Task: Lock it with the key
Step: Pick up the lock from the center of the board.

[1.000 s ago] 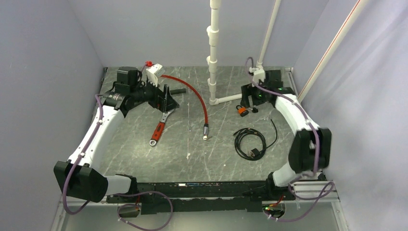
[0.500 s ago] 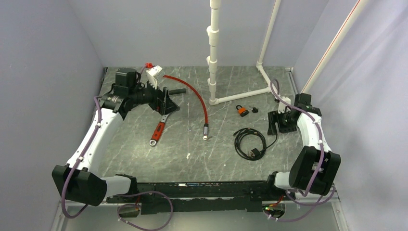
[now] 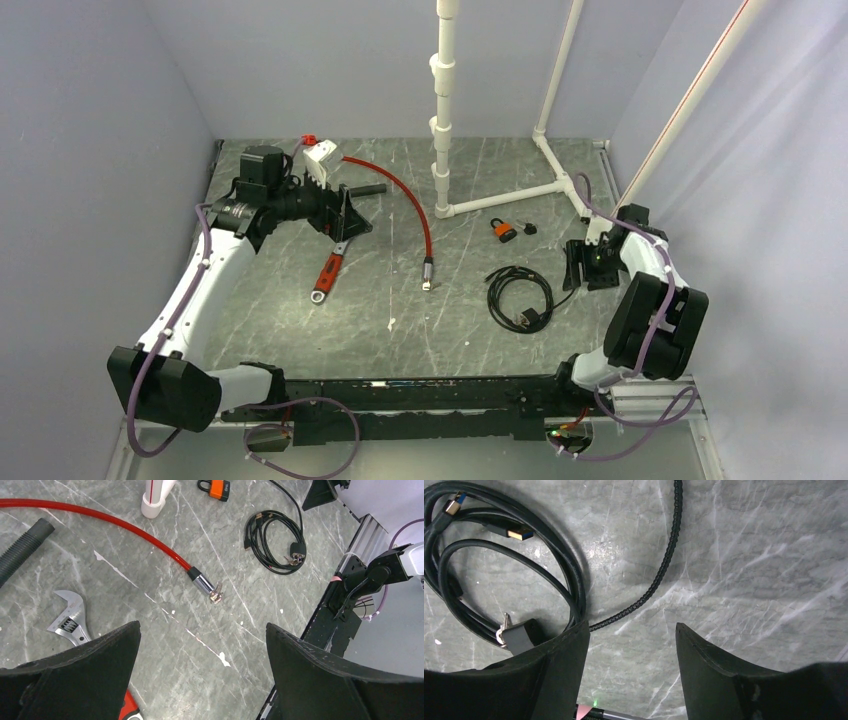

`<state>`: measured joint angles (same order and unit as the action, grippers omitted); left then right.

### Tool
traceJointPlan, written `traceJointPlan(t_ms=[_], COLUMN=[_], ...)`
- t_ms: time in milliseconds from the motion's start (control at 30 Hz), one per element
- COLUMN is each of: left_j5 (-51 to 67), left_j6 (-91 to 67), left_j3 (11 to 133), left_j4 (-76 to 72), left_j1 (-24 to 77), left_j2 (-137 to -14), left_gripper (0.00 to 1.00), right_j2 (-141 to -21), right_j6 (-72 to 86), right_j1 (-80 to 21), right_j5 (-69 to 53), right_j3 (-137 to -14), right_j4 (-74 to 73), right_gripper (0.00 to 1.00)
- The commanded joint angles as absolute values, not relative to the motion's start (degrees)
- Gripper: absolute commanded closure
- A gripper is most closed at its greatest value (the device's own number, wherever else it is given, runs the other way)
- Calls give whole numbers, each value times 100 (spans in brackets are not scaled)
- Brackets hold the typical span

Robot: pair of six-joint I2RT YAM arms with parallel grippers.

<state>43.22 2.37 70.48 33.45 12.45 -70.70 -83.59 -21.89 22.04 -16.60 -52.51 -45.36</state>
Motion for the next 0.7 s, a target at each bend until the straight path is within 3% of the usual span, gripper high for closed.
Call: traceJointPlan(t_ms=[0, 400, 667], left_j5=[4307, 4275, 4256], left_j6=[305, 292, 325], left_j3=[6996, 7031, 7155], left_j4=[3179, 3147, 3215], left_j1=[1222, 1222, 1222], left_j2=[-6917, -7001, -7109], left_gripper=[0, 1, 1], right_j2=[-8577, -9457, -9920], right_j6=[-2036, -2194, -1720], right_j1=[2163, 1890, 1739], right_j5=[-1594, -1881, -1967], right_j3=[-5351, -5644, -6029], right_j4=[-4361, -4647, -4640], right_gripper=[36, 39, 60])
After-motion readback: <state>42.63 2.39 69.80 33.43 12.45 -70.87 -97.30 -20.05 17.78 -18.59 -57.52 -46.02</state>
